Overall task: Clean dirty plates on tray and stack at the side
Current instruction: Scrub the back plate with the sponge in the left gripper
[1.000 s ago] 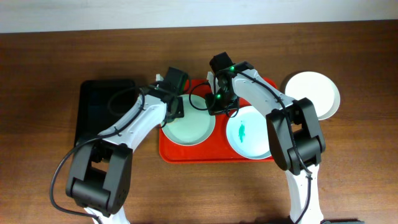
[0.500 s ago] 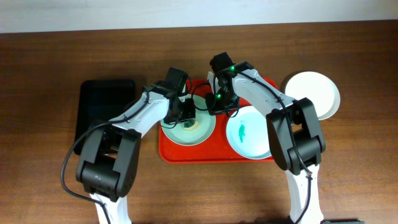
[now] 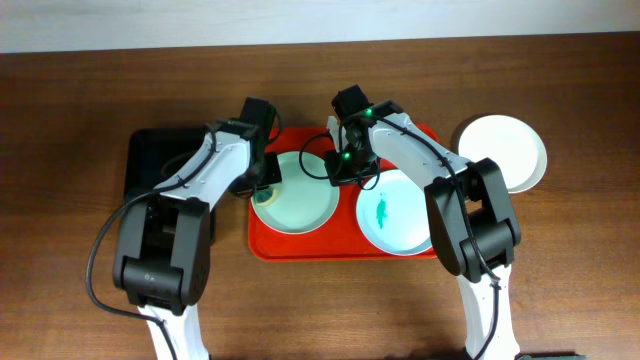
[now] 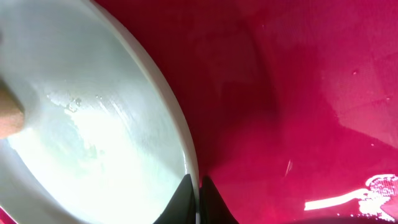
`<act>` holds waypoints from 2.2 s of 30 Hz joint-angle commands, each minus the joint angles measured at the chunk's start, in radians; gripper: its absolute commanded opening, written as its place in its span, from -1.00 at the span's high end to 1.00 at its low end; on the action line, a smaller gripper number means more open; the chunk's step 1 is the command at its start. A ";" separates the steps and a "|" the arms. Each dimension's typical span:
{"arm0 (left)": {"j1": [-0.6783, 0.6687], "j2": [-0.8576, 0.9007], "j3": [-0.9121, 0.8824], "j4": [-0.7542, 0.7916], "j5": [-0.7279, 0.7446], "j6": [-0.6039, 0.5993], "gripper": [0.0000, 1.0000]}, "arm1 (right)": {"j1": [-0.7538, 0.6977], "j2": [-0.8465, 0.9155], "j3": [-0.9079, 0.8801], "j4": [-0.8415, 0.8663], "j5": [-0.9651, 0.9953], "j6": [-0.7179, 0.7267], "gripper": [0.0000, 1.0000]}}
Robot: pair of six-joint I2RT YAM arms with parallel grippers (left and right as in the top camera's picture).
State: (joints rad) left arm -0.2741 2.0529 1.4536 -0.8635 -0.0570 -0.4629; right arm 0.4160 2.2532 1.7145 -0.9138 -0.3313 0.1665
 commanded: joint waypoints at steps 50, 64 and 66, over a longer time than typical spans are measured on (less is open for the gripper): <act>0.080 -0.135 0.101 0.154 0.167 0.210 1.00 | -0.017 0.000 -0.008 0.002 0.056 0.006 0.92; 0.372 -0.407 0.097 -0.149 -0.079 0.135 1.00 | 0.019 -0.144 0.113 -0.109 0.259 -0.062 0.92; 0.392 -0.402 0.081 -0.148 -0.079 0.134 1.00 | 0.060 -0.187 0.145 -0.144 0.434 -0.062 0.92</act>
State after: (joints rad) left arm 0.0872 1.6299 1.5597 -1.0084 -0.1040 -0.2966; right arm 0.4179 2.2009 1.7752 -1.0302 -0.1741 0.1261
